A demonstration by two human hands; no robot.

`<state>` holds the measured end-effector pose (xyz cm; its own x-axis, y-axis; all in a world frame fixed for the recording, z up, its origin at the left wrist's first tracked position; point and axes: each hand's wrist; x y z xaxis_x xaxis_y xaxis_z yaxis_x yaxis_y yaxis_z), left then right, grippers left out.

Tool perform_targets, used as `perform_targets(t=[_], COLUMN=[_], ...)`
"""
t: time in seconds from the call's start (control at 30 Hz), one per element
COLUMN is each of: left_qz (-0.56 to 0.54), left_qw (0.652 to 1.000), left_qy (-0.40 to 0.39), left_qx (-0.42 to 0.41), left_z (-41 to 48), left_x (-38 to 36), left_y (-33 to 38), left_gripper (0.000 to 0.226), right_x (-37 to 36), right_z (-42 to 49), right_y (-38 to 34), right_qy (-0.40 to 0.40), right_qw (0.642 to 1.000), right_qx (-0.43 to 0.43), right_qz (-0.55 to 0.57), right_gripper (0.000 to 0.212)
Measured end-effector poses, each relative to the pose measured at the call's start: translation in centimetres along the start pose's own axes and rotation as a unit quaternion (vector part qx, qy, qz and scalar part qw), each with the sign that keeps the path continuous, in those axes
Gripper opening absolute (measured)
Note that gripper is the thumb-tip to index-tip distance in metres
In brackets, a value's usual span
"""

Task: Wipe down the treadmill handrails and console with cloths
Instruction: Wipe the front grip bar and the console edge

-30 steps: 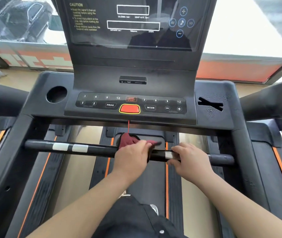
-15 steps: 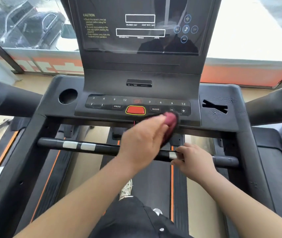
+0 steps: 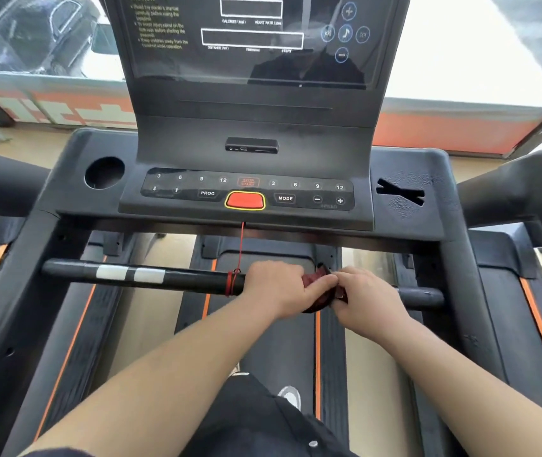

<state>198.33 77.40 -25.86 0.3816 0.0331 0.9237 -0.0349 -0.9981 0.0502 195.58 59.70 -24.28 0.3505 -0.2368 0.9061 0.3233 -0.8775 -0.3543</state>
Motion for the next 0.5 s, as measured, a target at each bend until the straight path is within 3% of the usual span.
perform_targets(t=[0.07,0.13,0.23,0.3,0.43,0.5], left_qz=[0.007,0.013,-0.019,-0.061,-0.077,-0.038], left_qw=[0.998,0.998,0.995,0.980,0.959,0.979], left_qy=[-0.053,-0.057,0.073,0.150,0.231,0.185], left_qx=[0.021,0.011,-0.062,-0.113,-0.144,-0.082], left_z=[1.3,1.6,-0.1,-1.4,-2.9,-2.6], left_x=[0.7,0.9,-1.0,-3.1,-5.7,-4.1], left_y=[0.1,0.3,-0.9,-3.1,-5.4,-3.5], left_gripper=[0.105,0.095,0.050,0.036,0.042,0.048], right_x=[0.5,0.9,1.0,0.8,0.6,0.6], right_z=[-0.5,-1.0,-1.4,-1.5,-1.3,-1.3], right_y=[0.6,1.5,2.5,2.8,2.6,2.6], right_qy=[0.001,0.014,0.008,0.017,0.039,0.045], right_qw=[1.000,0.999,0.998,0.998,0.997,0.997], right_qx=[-0.002,-0.006,-0.035,-0.041,-0.050,-0.055], right_qz=[0.010,-0.039,-0.057,-0.049,-0.045,-0.039], right_gripper=[0.041,0.045,0.034,0.032,0.031,0.033])
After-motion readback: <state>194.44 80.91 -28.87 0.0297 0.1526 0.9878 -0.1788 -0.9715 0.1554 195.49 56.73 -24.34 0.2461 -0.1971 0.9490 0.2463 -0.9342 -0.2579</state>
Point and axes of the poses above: each hand's wrist, its own z-axis towards the middle knuckle, its own x-axis out of the back of the hand, y = z × x, and after that the axes turned 12 degrees about x, right-handed
